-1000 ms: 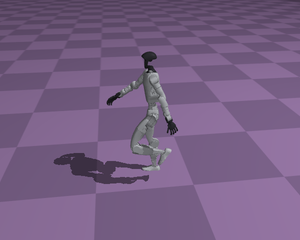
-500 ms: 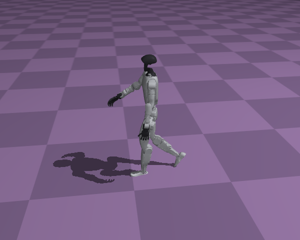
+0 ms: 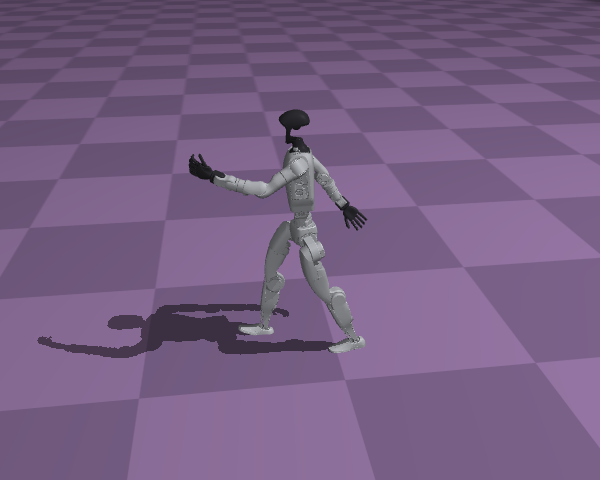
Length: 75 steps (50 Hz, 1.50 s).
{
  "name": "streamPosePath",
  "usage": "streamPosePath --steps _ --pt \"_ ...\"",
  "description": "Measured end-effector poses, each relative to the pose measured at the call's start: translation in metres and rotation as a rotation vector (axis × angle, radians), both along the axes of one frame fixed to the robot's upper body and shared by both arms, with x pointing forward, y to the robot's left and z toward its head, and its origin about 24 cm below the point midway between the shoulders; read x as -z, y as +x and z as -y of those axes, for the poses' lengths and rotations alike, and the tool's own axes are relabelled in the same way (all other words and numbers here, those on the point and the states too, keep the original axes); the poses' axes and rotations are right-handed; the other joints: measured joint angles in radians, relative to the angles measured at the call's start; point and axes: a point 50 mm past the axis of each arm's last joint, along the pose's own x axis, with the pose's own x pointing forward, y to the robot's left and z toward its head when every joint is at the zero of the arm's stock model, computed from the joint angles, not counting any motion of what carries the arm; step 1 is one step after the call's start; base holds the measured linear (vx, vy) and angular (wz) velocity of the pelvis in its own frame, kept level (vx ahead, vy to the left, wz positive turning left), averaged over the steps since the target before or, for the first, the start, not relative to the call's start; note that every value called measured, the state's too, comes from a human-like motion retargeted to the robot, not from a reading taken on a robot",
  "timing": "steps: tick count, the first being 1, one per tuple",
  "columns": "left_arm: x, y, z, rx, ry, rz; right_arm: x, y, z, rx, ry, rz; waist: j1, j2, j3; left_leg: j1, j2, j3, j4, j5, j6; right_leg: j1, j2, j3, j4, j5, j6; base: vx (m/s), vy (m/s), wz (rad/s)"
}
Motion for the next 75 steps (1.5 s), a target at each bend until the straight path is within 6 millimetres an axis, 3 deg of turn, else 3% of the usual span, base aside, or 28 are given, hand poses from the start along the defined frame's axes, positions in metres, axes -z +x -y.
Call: streamPosePath --steps 3,5,7,10,13,15,17,20,24,28,30,32,35,38,40,44,46,48,50,52,56,60,64,66,68,70,72,75 --pt "0.060 -0.003 -0.005 -0.049 0.080 -0.152 0.031 0.053 -0.003 -0.084 -0.023 0.127 0.035 -0.087 0.071 0.137 -0.042 -0.018 0.031 0.069 -0.005 0.214 -0.009 0.002 -0.199 0.142 0.126 0.89 -0.44 -0.02" --pt "0.127 -0.016 -0.012 -0.064 0.179 -0.347 0.050 0.101 -0.005 -0.143 -0.031 0.237 0.135 -0.121 0.085 0.148 -0.045 0.052 0.123 0.147 -0.003 0.261 0.047 0.055 -0.204 0.163 0.139 0.79 -0.67 -1.75" --pt "0.212 -0.049 -0.023 -0.077 0.290 -0.628 0.063 0.158 -0.001 -0.181 -0.072 0.362 0.217 -0.169 0.084 0.032 -0.097 0.115 0.434 0.185 0.054 0.319 0.024 0.111 -0.203 0.140 0.139 0.78 -0.30 -1.37" --pt "0.335 -0.146 -0.040 -0.098 0.394 -1.126 0.065 0.261 0.019 -0.194 -0.222 0.623 0.243 -0.212 -0.037 -0.442 -0.177 0.189 1.152 0.190 0.166 0.280 -0.091 0.145 -0.203 0.094 0.102 0.68 0.07 -0.20" --pt "0.407 -0.275 -0.066 -0.206 0.447 -1.632 0.029 0.388 0.043 -0.163 -0.429 0.983 0.339 -0.222 -0.014 -0.695 -0.161 0.272 1.619 0.113 0.185 0.326 -0.075 0.230 -0.197 0.046 0.023 0.70 -0.09 -1.27" --pt "0.423 -0.363 -0.075 -0.248 0.464 -1.927 -0.018 0.466 0.052 -0.106 -0.515 1.235 0.413 -0.231 0.008 -0.829 -0.144 0.324 1.835 0.029 0.186 0.358 -0.068 0.291 -0.189 0.019 -0.008 0.71 -0.06 -1.59" --pt "0.421 -0.439 -0.081 -0.281 0.447 -2.144 -0.076 0.530 0.055 -0.056 -0.547 1.481 0.482 -0.240 0.014 -0.960 -0.107 0.367 1.964 -0.040 0.183 0.378 -0.061 0.342 -0.189 0.000 -0.027 0.68 -0.01 -1.40" --pt "0.400 -0.530 -0.086 -0.337 0.381 -2.343 -0.170 0.595 0.050 -0.033 -0.553 1.813 0.567 -0.252 0.007 -1.140 -0.035 0.401 2.018 -0.083 0.172 0.403 -0.055 0.394 -0.197 -0.022 -0.047 0.66 0.04 -1.01" --pt "0.367 -0.601 -0.089 -0.313 0.281 -2.455 -0.270 0.632 0.042 -0.078 -0.562 2.101 0.627 -0.271 -0.007 -1.272 0.040 0.410 1.821 -0.060 0.179 0.440 -0.060 0.413 -0.196 -0.049 -0.059 0.66 0.10 -0.41" --pt "0.351 -0.624 -0.090 -0.230 0.222 -2.510 -0.319 0.641 0.037 -0.083 -0.561 2.204 0.640 -0.301 -0.027 -1.215 0.064 0.465 1.305 -0.049 0.216 0.469 -0.080 0.408 -0.183 -0.066 -0.044 0.70 0.15 -0.04" --pt "0.355 -0.618 -0.090 -0.273 0.180 -2.504 -0.325 0.643 0.033 -0.065 -0.542 2.209 0.657 -0.327 -0.020 -1.069 0.029 0.526 0.873 -0.038 0.197 0.491 -0.104 0.422 -0.176 -0.071 -0.015 0.78 0.19 -0.61" --pt "0.367 -0.598 -0.091 -0.398 0.128 -2.457 -0.315 0.643 0.028 -0.033 -0.533 2.208 0.710 -0.303 0.025 -0.816 0.002 0.578 0.370 0.043 0.107 0.564 -0.084 0.471 -0.164 -0.079 0.010 0.88 0.26 -1.45" --pt "0.389 -0.557 -0.089 -0.509 0.082 -2.343 -0.273 0.636 0.022 0.024 -0.508 2.184 0.739 -0.187 0.074 -0.529 0.046 0.605 -0.040 0.182 -0.040 0.707 0.016 0.522 -0.118 -0.067 -0.001 0.92 0.34 -0.86" --pt "0.411 -0.492 -0.085 -0.477 0.071 -2.180 -0.187 0.608 0.014 -0.015 -0.456 2.014 0.677 -0.137 0.071 -0.426 0.058 0.575 -0.074 0.231 -0.112 0.747 0.062 0.474 0.019 0.052 -0.052 0.87 0.37 0.51" --pt "0.420 -0.437 -0.085 -0.388 0.166 -2.059 -0.113 0.569 0.008 -0.096 -0.370 1.797 0.633 -0.108 0.056 -0.368 0.072 0.537 -0.074 0.233 -0.115 0.664 0.102 0.404 0.284 0.108 -0.082 0.83 0.35 0.95" --pt "0.407 -0.289 -0.092 -0.275 0.482 -1.709 0.016 0.436 -0.006 -0.276 -0.182 1.216 0.526 -0.112 0.023 -0.332 0.053 0.414 -0.057 0.174 -0.036 0.283 0.111 0.288 1.053 0.010 -0.124 0.73 0.25 1.30" --pt "0.377 -0.208 -0.091 -0.291 0.565 -1.489 0.053 0.356 -0.013 -0.357 -0.098 0.940 0.469 -0.113 0.026 -0.322 0.041 0.351 -0.025 0.131 -0.003 0.112 0.113 0.256 1.345 -0.055 -0.128 0.70 0.17 1.38" --pt "0.332 -0.134 -0.083 -0.314 0.565 -1.272 0.070 0.279 -0.017 -0.421 -0.032 0.699 0.407 -0.102 0.034 -0.300 0.038 0.292 -0.011 0.105 0.022 -0.037 0.117 0.220 1.552 -0.097 -0.122 0.69 0.13 1.35" --pt "0.277 -0.074 -0.069 -0.321 0.468 -1.053 0.072 0.210 -0.021 -0.441 0.066 0.513 0.333 -0.078 0.046 -0.265 0.043 0.232 -0.010 0.086 0.039 -0.155 0.107 0.172 1.668 -0.125 -0.108 0.69 0.08 1.44" --pt "0.219 -0.032 -0.055 -0.296 0.343 -0.846 0.065 0.152 -0.020 -0.420 0.132 0.376 0.249 -0.051 0.061 -0.221 0.054 0.177 -0.021 0.074 0.045 -0.239 0.068 0.122 1.695 -0.155 -0.098 0.70 0.03 1.48" --pt "0.116 0.009 -0.034 -0.206 0.206 -0.492 0.038 0.067 -0.011 -0.318 0.170 0.178 0.105 -0.009 0.078 -0.147 0.081 0.107 -0.036 0.057 0.037 -0.343 -0.016 0.055 1.550 -0.212 -0.083 0.69 -0.07 1.14" --pt "0.051 0.017 -0.021 -0.135 0.203 -0.258 0.013 0.019 -0.006 -0.198 0.163 0.046 0.051 0.006 0.053 -0.129 0.089 0.088 -0.006 0.031 0.030 -0.375 -0.025 0.048 1.120 -0.198 -0.052 0.67 -0.17 0.35" --pt "0.032 0.015 -0.010 -0.069 0.124 -0.178 0.009 0.013 -0.008 -0.110 0.140 0.017 0.044 -0.025 0.016 -0.115 0.032 0.054 0.057 -0.010 0.018 -0.183 -0.026 0.025 0.348 -0.087 -0.021 0.75 -0.23 0.37" --pt "0.036 0.014 -0.010 -0.079 0.061 -0.180 0.020 0.033 -0.005 -0.114 0.105 0.060 0.022 -0.072 0.059 -0.030 -0.015 0.008 0.072 -0.020 0.006 0.020 -0.044 -0.005 -0.029 0.028 0.039 0.88 -0.28 0.89" --pt "0.057 0.012 -0.010 -0.098 0.075 -0.222 0.035 0.062 -0.006 -0.146 0.081 0.131 0.036 -0.121 0.095 0.053 -0.042 -0.011 0.078 0.002 -0.008 0.144 -0.055 -0.026 -0.190 0.119 0.125 0.86 -0.40 0.12" --pt "0.101 0.005 -0.016 -0.116 0.179 -0.335 0.050 0.102 -0.009 -0.194 0.064 0.227 0.112 -0.145 0.096 0.078 -0.024 0.038 0.116 0.061 -0.028 0.166 0.007 -0.003 -0.204 0.162 0.139 0.75 -0.64 -1.19" --pt "0.170 -0.015 -0.028 -0.148 0.330 -0.542 0.063 0.152 -0.004 -0.272 0.008 0.342 0.182 -0.171 0.096 0.057 -0.046 0.082 0.253 0.123 0.010 0.221 0.017 0.034 -0.204 0.166 0.139 0.80 -0.42 -1.28" --pt "0.293 -0.091 -0.054 -0.153 0.631 -0.988 0.068 0.238 0.012 -0.400 -0.125 0.554 0.223 -0.235 0.063 -0.154 -0.138 0.127 0.750 0.110 0.139 0.316 -0.084 0.073 -0.204 0.114 0.139 0.79 -0.07 -0.39"
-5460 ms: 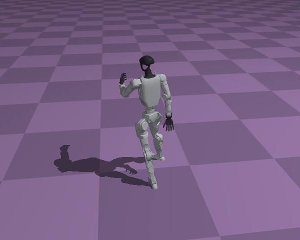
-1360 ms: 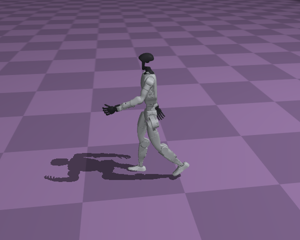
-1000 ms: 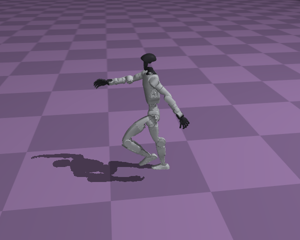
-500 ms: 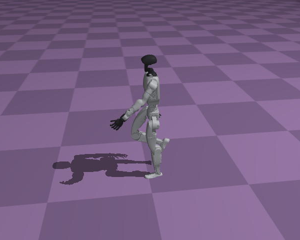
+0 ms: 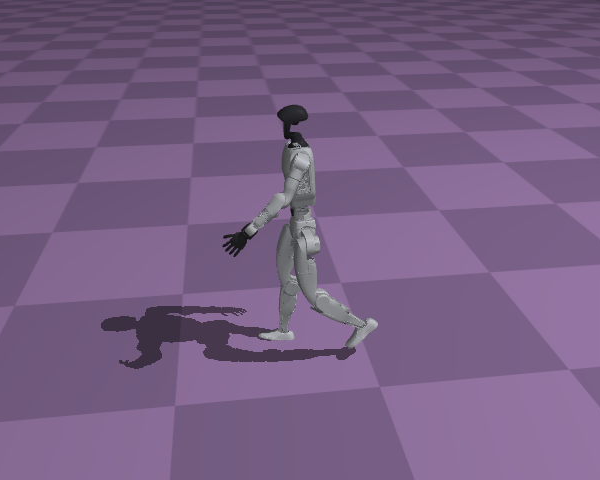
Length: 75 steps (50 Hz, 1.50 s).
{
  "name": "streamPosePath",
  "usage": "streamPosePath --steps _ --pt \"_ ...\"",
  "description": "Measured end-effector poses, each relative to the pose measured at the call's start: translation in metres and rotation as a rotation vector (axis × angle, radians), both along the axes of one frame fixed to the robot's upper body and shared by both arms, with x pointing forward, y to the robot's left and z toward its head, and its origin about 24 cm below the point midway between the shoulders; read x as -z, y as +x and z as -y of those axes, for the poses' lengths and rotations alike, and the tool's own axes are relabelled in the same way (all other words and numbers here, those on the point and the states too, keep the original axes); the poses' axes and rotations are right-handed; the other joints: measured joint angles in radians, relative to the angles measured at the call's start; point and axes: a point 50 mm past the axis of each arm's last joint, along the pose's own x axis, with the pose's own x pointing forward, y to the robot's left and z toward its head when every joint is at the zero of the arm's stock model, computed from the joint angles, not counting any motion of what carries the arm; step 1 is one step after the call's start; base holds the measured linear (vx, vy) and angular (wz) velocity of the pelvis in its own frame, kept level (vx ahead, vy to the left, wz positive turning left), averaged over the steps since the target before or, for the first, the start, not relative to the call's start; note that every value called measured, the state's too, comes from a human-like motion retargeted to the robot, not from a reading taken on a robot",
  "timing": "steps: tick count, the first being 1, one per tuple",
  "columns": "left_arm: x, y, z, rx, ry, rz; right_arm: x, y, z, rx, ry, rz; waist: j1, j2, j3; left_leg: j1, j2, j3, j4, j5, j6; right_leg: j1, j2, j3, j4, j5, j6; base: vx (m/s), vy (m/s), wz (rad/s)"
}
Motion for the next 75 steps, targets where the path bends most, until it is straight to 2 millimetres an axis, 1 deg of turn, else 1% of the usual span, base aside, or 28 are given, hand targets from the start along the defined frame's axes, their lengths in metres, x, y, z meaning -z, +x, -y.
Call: streamPosePath --steps 2,4,7,9,12,15,19,21,23,25,27,30,34,37,40,43,46,50,52,55,58,60,62,64,67,70,72,75 --pt "0.062 -0.073 -0.016 -0.029 0.094 -0.322 -0.012 0.079 0.015 -0.054 -0.087 0.230 0.017 0.001 -0.053 -0.256 -0.002 0.049 0.417 -0.071 0.064 -0.010 -0.014 0.025 0.000 -0.034 -0.044 0.69 -0.09 -0.32" --pt "0.102 -0.155 -0.029 -0.090 0.130 -0.602 -0.040 0.159 0.023 -0.071 -0.142 0.482 0.066 -0.001 -0.061 -0.428 0.017 0.105 0.734 -0.144 0.099 0.008 -0.003 0.071 0.006 -0.065 -0.084 0.69 -0.16 -1.05" --pt "0.127 -0.273 -0.037 -0.197 0.117 -0.902 -0.105 0.261 0.024 -0.034 -0.145 0.836 0.168 -0.014 -0.051 -0.621 0.046 0.190 1.057 -0.228 0.108 0.043 0.009 0.157 0.025 -0.110 -0.127 0.70 -0.12 -1.49" --pt "0.126 -0.341 -0.039 -0.270 0.090 -1.023 -0.154 0.310 0.022 -0.008 -0.131 1.023 0.243 -0.026 -0.048 -0.738 0.070 0.237 1.172 -0.258 0.092 0.063 0.018 0.213 0.029 -0.132 -0.146 0.68 -0.06 -1.52" --pt "0.110 -0.426 -0.038 -0.344 0.047 -1.158 -0.223 0.358 0.021 -0.004 -0.154 1.228 0.344 -0.040 -0.052 -0.904 0.113 0.276 1.212 -0.273 0.058 0.091 0.034 0.274 0.024 -0.155 -0.166 0.67 0.00 -1.20" --pt "0.085 -0.489 -0.035 -0.365 0.007 -1.298 -0.275 0.381 0.023 -0.029 -0.230 1.349 0.411 -0.052 -0.063 -1.024 0.144 0.284 1.093 -0.252 0.039 0.124 0.043 0.303 0.019 -0.172 -0.181 0.67 0.06 -0.64" --pt "0.062 -0.532 -0.026 -0.452 -0.066 -1.433 -0.308 0.392 0.023 -0.043 -0.253 1.418 0.438 -0.071 -0.082 -1.011 0.171 0.350 0.642 -0.194 0.069 0.161 0.041 0.310 0.031 -0.190 -0.189 0.70 0.11 -0.10" --pt "0.064 -0.531 -0.021 -0.581 -0.118 -1.423 -0.310 0.393 0.020 -0.034 -0.210 1.424 0.448 -0.085 -0.084 -0.896 0.157 0.438 0.256 -0.167 0.069 0.180 0.031 0.318 0.039 -0.198 -0.173 0.75 0.17 -0.27" --pt "0.074 -0.516 -0.016 -0.758 -0.166 -1.351 -0.302 0.392 0.016 -0.017 -0.162 1.420 0.481 -0.071 -0.060 -0.687 0.115 0.542 -0.242 -0.098 0.005 0.229 0.041 0.350 0.048 -0.207 -0.145 0.83 0.22 -0.97" --pt "0.088 -0.493 -0.013 -0.883 -0.204 -1.263 -0.282 0.385 0.013 0.003 -0.128 1.405 0.519 0.014 -0.026 -0.465 0.117 0.614 -0.649 -0.002 -0.108 0.325 0.117 0.398 0.067 -0.215 -0.135 0.88 0.28 -1.13" --pt "0.104 -0.460 -0.009 -0.894 -0.244 -1.180 -0.245 0.370 0.012 0.014 -0.101 1.340 0.505 0.091 -0.019 -0.351 0.133 0.631 -0.807 0.064 -0.185 0.396 0.177 0.415 0.105 -0.187 -0.143 0.86 0.32 -0.21" --pt "0.125 -0.388 -0.007 -0.739 -0.276 -1.055 -0.169 0.323 0.013 -0.007 -0.083 1.122 0.445 0.158 -0.020 -0.257 0.144 0.583 -0.824 0.081 -0.236 0.411 0.220 0.381 0.277 -0.064 -0.166 0.81 0.35 0.66" --pt "0.125 -0.238 -0.024 -0.316 -0.118 -0.765 -0.063 0.207 0.013 -0.053 -0.040 0.654 0.356 0.191 -0.081 -0.218 0.137 0.438 -0.820 0.051 -0.188 0.043 0.250 0.256 1.029 0.023 -0.147 0.69 0.30 1.39" --pt "0.078 -0.103 -0.030 -0.164 0.011 -0.397 -0.015 0.101 0.004 -0.089 0.025 0.291 0.255 0.214 -0.082 -0.207 0.126 0.297 -0.761 -0.006 -0.147 -0.222 0.264 0.203 1.519 0.005 -0.151 0.64 0.19 2.17" --pt "-0.012 0.010 -0.017 -0.109 -0.019 0.000 0.002 -0.001 -0.012 -0.104 0.144 -0.019 0.147 0.255 -0.049 -0.161 0.132 0.150 -0.723 -0.044 -0.123 -0.421 0.280 0.149 1.835 -0.064 -0.142 0.65 0.10 2.32" --pt "-0.117 0.077 0.004 -0.033 -0.131 0.343 -0.004 -0.085 -0.031 -0.052 0.282 -0.241 0.036 0.292 -0.021 -0.083 0.143 0.023 -0.751 -0.047 -0.103 -0.568 0.234 0.099 1.960 -0.148 -0.143 0.63 0.04 2.21" --pt "-0.206 0.105 0.018 0.053 -0.216 0.597 -0.021 -0.149 -0.046 0.067 0.400 -0.401 -0.058 0.313 -0.011 -0.014 0.159 -0.069 -0.788 -0.041 -0.094 -0.671 0.164 0.079 1.922 -0.230 -0.159 0.61 -0.04 1.80" --pt "-0.283 0.112 0.019 0.085 -0.312 0.798 -0.045 -0.200 -0.054 0.224 0.502 -0.553 -0.106 0.318 -0.037 0.022 0.172 -0.125 -0.799 -0.042 -0.096 -0.759 0.101 0.084 1.638 -0.300 -0.203 0.58 -0.13 0.82" --pt "-0.300 0.112 0.014 0.064 -0.371 0.845 -0.052 -0.210 -0.052 0.258 0.522 -0.600 -0.100 0.313 -0.070 0.011 0.169 -0.137 -0.781 -0.051 -0.104 -0.756 0.110 0.100 1.363 -0.298 -0.206 0.57 -0.18 0.33" --pt "-0.301 0.112 0.006 0.009 -0.452 0.858 -0.057 -0.217 -0.046 0.259 0.514 -0.629 -0.101 0.290 -0.126 -0.005 0.140 -0.184 -0.736 -0.076 -0.120 -0.635 0.145 0.173 0.784 -0.234 -0.169 0.64 -0.19 0.86" --pt "-0.286 0.111 -0.007 -0.105 -0.487 0.854 -0.044 -0.193 -0.029 0.164 0.427 -0.566 -0.175 0.210 -0.045 0.136 0.065 -0.319 -0.714 -0.111 -0.129 -0.272 0.080 0.293 0.163 -0.077 -0.098 0.79 -0.24 2.06" --pt "-0.264 0.110 -0.012 -0.141 -0.422 0.821 -0.032 -0.169 -0.026 0.059 0.373 -0.503 -0.175 0.143 0.010 0.242 0.034 -0.382 -0.717 -0.117 -0.136 -0.119 0.041 0.345 0.010 0.009 -0.002 0.78 -0.42 1.27" --pt "-0.220 0.105 -0.013 -0.133 -0.322 0.706 -0.019 -0.137 -0.027 -0.042 0.336 -0.430 -0.091 0.137 0.035 0.283 0.100 -0.348 -0.680 -0.111 -0.164 -0.066 0.141 0.362 0.007 0.059 0.000 0.71 -0.75 -0.14" --pt "-0.157 0.090 -0.014 -0.153 -0.266 0.537 -0.009 -0.099 -0.022 -0.147 0.282 -0.360 -0.002 0.115 0.045 0.258 0.081 -0.304 -0.562 -0.061 -0.146 -0.020 0.148 0.364 0.004 0.082 0.000 0.65 -0.49 -0.35" --pt "-0.033 0.026 -0.018 -0.230 -0.181 0.150 -0.003 -0.042 -0.004 -0.287 0.178 -0.270 0.065 0.054 -0.025 -0.058 -0.059 -0.212 -0.016 -0.040 -0.064 -0.013 0.023 0.341 0.011 0.037 0.000 0.51 0.00 0.77" --pt "0.066 -0.082 -0.030 -0.377 -0.117 -0.270 -0.014 0.048 0.037 -0.367 -0.036 -0.039 0.073 0.025 -0.124 -0.512 -0.143 -0.084 0.595 -0.059 -0.038 -0.064 -0.071 0.290 0.006 -0.011 -0.033 0.42 0.01 1.35" --pt "0.102 -0.165 -0.045 -0.472 -0.058 -0.533 -0.040 0.117 0.068 -0.332 -0.197 0.182 0.116 0.021 -0.116 -0.687 -0.129 0.009 0.889 -0.131 -0.042 -0.041 -0.070 0.276 0.015 -0.044 -0.063 0.47 -0.14 0.43" --pt "0.118 -0.286 -0.069 -0.562 0.029 -0.842 -0.105 0.208 0.109 -0.110 -0.362 0.576 0.195 0.002 -0.098 -0.888 -0.061 0.158 1.203 -0.236 -0.024 -0.003 -0.069 0.261 0.023 -0.079 -0.100 0.48 -0.12 0.15"
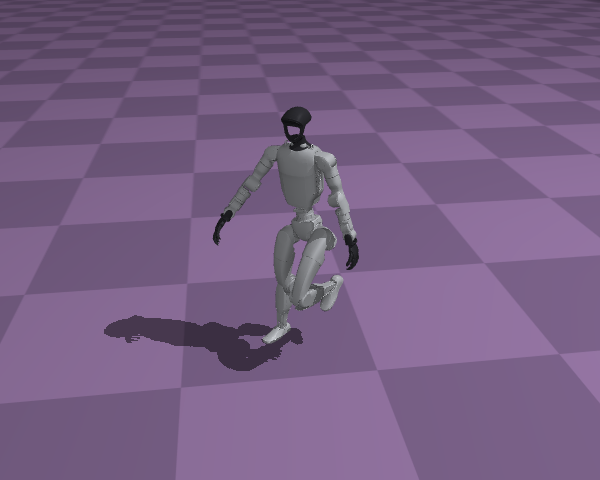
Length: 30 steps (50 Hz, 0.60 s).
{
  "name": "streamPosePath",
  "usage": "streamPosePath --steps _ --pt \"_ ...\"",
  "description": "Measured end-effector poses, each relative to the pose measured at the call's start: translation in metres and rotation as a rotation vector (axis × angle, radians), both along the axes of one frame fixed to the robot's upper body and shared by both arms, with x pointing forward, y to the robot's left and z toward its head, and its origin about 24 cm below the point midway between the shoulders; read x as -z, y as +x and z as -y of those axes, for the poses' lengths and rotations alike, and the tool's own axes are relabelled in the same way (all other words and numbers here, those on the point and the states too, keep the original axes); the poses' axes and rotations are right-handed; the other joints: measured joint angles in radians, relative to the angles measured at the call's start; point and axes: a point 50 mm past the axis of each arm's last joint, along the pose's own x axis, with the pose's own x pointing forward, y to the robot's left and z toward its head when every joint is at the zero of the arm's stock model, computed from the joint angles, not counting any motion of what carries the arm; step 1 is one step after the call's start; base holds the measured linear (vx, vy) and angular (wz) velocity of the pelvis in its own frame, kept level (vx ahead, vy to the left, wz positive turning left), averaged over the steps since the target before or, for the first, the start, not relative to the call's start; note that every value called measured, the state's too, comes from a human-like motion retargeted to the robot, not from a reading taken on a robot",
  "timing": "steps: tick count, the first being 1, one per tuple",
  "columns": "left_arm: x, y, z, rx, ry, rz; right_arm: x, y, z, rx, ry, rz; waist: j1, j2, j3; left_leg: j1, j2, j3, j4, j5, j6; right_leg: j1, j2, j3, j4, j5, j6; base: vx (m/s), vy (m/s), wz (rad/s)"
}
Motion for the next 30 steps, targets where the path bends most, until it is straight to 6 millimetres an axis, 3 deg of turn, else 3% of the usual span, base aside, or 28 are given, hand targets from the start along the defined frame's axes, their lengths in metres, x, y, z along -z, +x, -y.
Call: streamPosePath --steps 3,5,7,11,13,15,17,20,23,25,27,30 --pt "-0.018 -0.101 -0.026 -0.069 0.059 -0.189 -0.081 0.063 0.030 0.219 0.054 0.477 0.080 -0.020 0.008 -0.132 0.117 0.111 0.138 -0.062 0.054 0.039 0.011 -0.021 -0.010 -0.015 -0.033 0.47 -0.10 0.16" --pt "-0.041 -0.154 -0.043 -0.145 0.118 -0.263 -0.137 0.090 0.044 0.308 0.101 0.754 0.129 -0.030 0.016 -0.191 0.181 0.150 0.147 -0.086 0.082 0.071 0.024 -0.038 -0.020 -0.021 -0.048 0.47 -0.08 0.24" --pt "-0.066 -0.194 -0.057 -0.253 0.204 -0.307 -0.188 0.106 0.052 0.335 0.115 0.972 0.169 -0.039 0.022 -0.229 0.216 0.162 0.082 -0.091 0.093 0.101 0.036 -0.060 -0.023 -0.030 -0.055 0.47 -0.05 0.38" --pt "-0.106 -0.244 -0.072 -0.498 0.447 -0.359 -0.261 0.119 0.053 0.298 0.052 1.256 0.217 -0.056 0.010 -0.221 0.274 0.198 -0.230 -0.078 0.123 0.144 0.058 -0.110 -0.023 -0.050 -0.052 0.48 -0.01 0.54" --pt "-0.114 -0.255 -0.072 -0.627 0.562 -0.361 -0.277 0.124 0.045 0.252 0.020 1.322 0.224 -0.068 -0.009 -0.141 0.310 0.278 -0.496 -0.080 0.159 0.153 0.063 -0.131 -0.020 -0.056 -0.041 0.51 0.07 0.57" --pt "-0.111 -0.254 -0.067 -0.776 0.639 -0.327 -0.278 0.131 0.031 0.187 0.027 1.332 0.226 -0.092 -0.025 0.020 0.302 0.432 -0.878 -0.081 0.168 0.159 0.045 -0.142 -0.009 -0.062 -0.014 0.55 0.15 0.40" --pt "-0.095 -0.240 -0.059 -0.934 0.654 -0.251 -0.261 0.137 0.014 0.111 0.082 1.283 0.246 -0.087 -0.019 0.262 0.214 0.611 -1.401 -0.005 0.068 0.193 0.044 -0.132 0.007 -0.066 0.023 0.61 0.24 -0.08" --pt "-0.060 -0.198 -0.042 -1.063 0.514 -0.134 -0.212 0.132 -0.006 0.020 0.218 1.149 0.260 0.040 0.004 0.559 0.152 0.751 -1.951 0.179 -0.145 0.320 0.156 -0.129 0.038 -0.053 0.023 0.66 0.30 0.32" --pt "-0.018 -0.117 -0.018 -0.968 0.220 0.021 -0.131 0.100 -0.013 0.036 0.339 0.896 0.180 0.127 0.027 0.684 0.138 0.659 -2.027 0.241 -0.234 0.410 0.201 -0.193 0.136 0.054 -0.047 0.64 0.33 1.92" --pt "0.000 -0.047 0.001 -0.747 -0.002 0.131 -0.064 0.056 -0.014 0.111 0.368 0.667 0.134 0.174 0.038 0.755 0.144 0.548 -2.027 0.241 -0.258 0.354 0.212 -0.211 0.410 0.087 -0.097 0.60 0.31 2.41" --pt "0.002 0.040 0.019 -0.405 -0.150 0.275 0.002 -0.001 -0.025 0.205 0.369 0.390 0.090 0.188 0.005 0.751 0.140 0.422 -2.027 0.231 -0.232 0.128 0.213 -0.182 0.856 0.066 -0.103 0.48 0.22 2.65" --pt "-0.034 0.171 0.057 0.109 -0.231 0.559 0.075 -0.105 -0.062 0.259 0.368 -0.066 -0.009 0.219 0.000 0.768 0.136 0.222 -2.027 0.213 -0.181 -0.165 0.267 -0.122 1.415 0.031 -0.113 0.46 0.12 3.21"
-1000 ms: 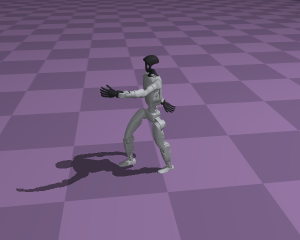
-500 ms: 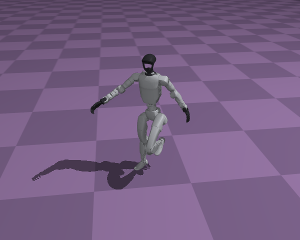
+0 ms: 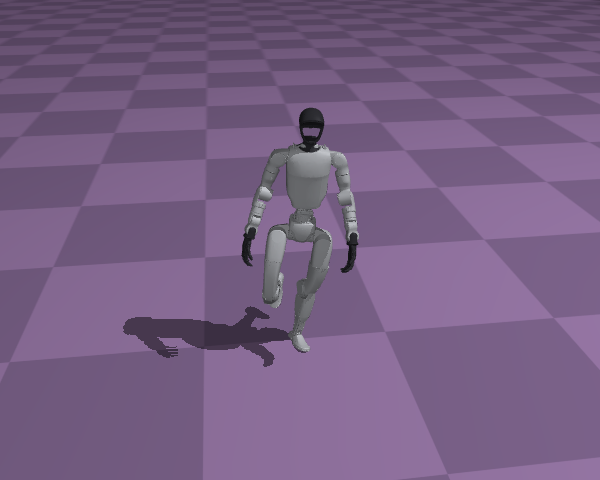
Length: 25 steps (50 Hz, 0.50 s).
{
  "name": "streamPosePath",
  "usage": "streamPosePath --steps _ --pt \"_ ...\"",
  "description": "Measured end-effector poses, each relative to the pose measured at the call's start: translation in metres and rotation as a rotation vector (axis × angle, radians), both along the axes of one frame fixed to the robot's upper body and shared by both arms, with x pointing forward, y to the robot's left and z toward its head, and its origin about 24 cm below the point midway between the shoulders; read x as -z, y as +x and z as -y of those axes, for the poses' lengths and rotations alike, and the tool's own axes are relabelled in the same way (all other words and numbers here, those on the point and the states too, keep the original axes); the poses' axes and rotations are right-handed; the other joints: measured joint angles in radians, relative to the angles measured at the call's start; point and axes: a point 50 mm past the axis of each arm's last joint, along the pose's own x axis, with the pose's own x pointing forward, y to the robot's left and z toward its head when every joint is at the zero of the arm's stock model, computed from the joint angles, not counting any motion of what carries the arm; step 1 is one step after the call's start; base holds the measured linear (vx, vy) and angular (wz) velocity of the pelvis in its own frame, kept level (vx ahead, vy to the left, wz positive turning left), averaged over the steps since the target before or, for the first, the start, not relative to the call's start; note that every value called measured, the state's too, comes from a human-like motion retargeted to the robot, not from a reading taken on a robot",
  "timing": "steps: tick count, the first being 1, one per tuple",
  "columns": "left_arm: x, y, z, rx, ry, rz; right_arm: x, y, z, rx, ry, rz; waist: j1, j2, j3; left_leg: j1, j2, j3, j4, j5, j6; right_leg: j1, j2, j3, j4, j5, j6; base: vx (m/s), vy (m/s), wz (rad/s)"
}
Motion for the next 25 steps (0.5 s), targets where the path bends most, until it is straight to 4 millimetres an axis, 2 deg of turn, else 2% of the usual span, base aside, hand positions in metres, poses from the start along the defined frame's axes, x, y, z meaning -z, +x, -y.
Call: streamPosePath --steps 2,3,5,6,8,10,12,14,17,20,22,23,25 --pt "-0.050 0.075 0.031 0.271 0.040 0.257 0.025 -0.067 -0.035 -0.099 0.113 -0.256 -0.074 0.034 0.024 0.036 0.015 -0.135 0.000 -0.008 0.029 -0.145 0.051 0.008 0.278 -0.028 0.011 0.47 0.06 3.47" --pt "-0.081 0.106 0.048 0.388 0.057 0.386 0.031 -0.097 -0.055 -0.157 0.191 -0.358 -0.112 0.052 0.037 0.053 0.027 -0.204 0.000 -0.010 0.043 -0.213 0.074 0.003 0.391 -0.042 0.021 0.46 0.02 3.48" --pt "-0.149 0.152 0.080 0.579 0.087 0.635 0.034 -0.146 -0.093 -0.270 0.363 -0.509 -0.188 0.088 0.061 0.081 0.056 -0.337 0.003 -0.011 0.071 -0.340 0.110 -0.016 0.562 -0.074 0.047 0.46 -0.01 3.43" --pt "-0.182 0.168 0.094 0.641 0.095 0.748 0.032 -0.166 -0.111 -0.321 0.447 -0.554 -0.226 0.104 0.074 0.096 0.073 -0.398 0.003 -0.009 0.083 -0.393 0.117 -0.028 0.608 -0.098 0.059 0.45 -0.05 3.32" --pt "-0.245 0.186 0.116 0.730 0.109 0.954 0.024 -0.199 -0.143 -0.415 0.614 -0.622 -0.296 0.130 0.097 0.128 0.106 -0.510 0.000 -0.002 0.102 -0.482 0.117 -0.049 0.657 -0.153 0.075 0.46 -0.07 3.10" --pt "-0.298 0.194 0.132 0.761 0.118 1.126 0.013 -0.225 -0.170 -0.502 0.768 -0.664 -0.348 0.144 0.111 0.157 0.131 -0.599 0.000 0.007 0.117 -0.543 0.088 -0.060 0.640 -0.215 0.071 0.45 -0.11 2.61" --pt "-0.336 0.195 0.140 0.747 0.123 1.260 0.001 -0.242 -0.188 -0.579 0.896 -0.693 -0.364 0.148 0.105 0.177 0.145 -0.660 0.002 0.018 0.127 -0.583 0.039 -0.064 0.556 -0.263 0.040 0.43 -0.14 1.90" --pt "-0.368 0.193 0.142 0.708 0.122 1.378 -0.006 -0.247 -0.197 -0.650 0.981 -0.707 -0.359 0.141 0.090 0.183 0.142 -0.707 0.010 0.025 0.133 -0.602 -0.021 -0.070 0.415 -0.297 -0.003 0.41 -0.17 1.31" --pt "-0.401 0.186 0.139 0.638 0.069 1.524 -0.004 -0.240 -0.191 -0.725 0.996 -0.712 -0.318 0.126 0.051 0.170 0.123 -0.756 0.033 0.027 0.123 -0.574 -0.098 -0.101 0.070 -0.323 -0.055 0.42 -0.18 0.84" --pt "-0.407 0.178 0.132 0.578 -0.069 1.597 0.005 -0.232 -0.167 -0.729 0.869 -0.719 -0.278 0.107 0.001 0.158 0.097 -0.805 0.055 0.017 0.094 -0.426 -0.104 -0.143 -0.493 -0.303 -0.039 0.49 -0.20 1.10" --pt "-0.396 0.177 0.118 0.498 -0.180 1.589 0.014 -0.224 -0.139 -0.699 0.698 -0.737 -0.280 0.063 0.006 0.205 0.043 -0.874 0.059 0.012 0.084 -0.214 -0.098 -0.106 -0.989 -0.193 0.018 0.61 -0.23 1.92" --pt "-0.391 0.177 0.108 0.425 -0.225 1.581 0.020 -0.214 -0.121 -0.691 0.585 -0.745 -0.293 0.027 0.046 0.270 0.005 -0.925 0.053 0.013 0.084 -0.070 -0.114 -0.074 -1.222 -0.112 0.060 0.67 -0.26 1.97" --pt "-0.364 0.179 0.092 0.341 -0.232 1.518 0.026 -0.199 -0.097 -0.701 0.412 -0.773 -0.257 -0.056 0.096 0.371 -0.057 -1.002 0.048 0.019 0.086 0.086 -0.151 -0.002 -1.431 0.016 0.189 0.66 -0.38 0.93"
